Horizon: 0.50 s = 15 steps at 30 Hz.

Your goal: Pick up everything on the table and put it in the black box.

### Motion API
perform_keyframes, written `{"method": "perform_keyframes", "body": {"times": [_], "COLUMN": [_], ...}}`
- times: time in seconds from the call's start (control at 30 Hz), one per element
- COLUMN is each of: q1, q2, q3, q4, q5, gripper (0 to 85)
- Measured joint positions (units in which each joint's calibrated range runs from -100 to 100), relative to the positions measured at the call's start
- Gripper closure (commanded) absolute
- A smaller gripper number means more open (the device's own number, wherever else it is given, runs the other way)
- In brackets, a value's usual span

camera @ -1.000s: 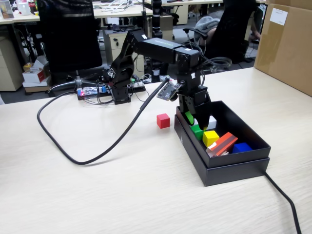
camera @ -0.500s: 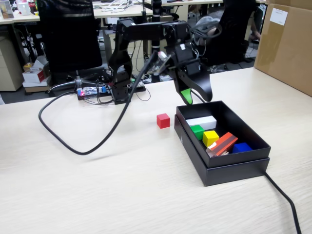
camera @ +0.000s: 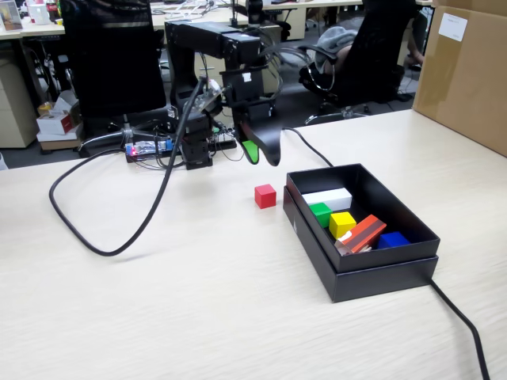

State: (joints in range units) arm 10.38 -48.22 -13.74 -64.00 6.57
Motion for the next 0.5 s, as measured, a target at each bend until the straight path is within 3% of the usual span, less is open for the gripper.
{"method": "perform_keyframes", "body": {"times": [0.5], "q1": [1.76], "q2": [0.52], "q3": [-13.69], "q4": [9.06], "q5": [4.05], "gripper": [37.8]}}
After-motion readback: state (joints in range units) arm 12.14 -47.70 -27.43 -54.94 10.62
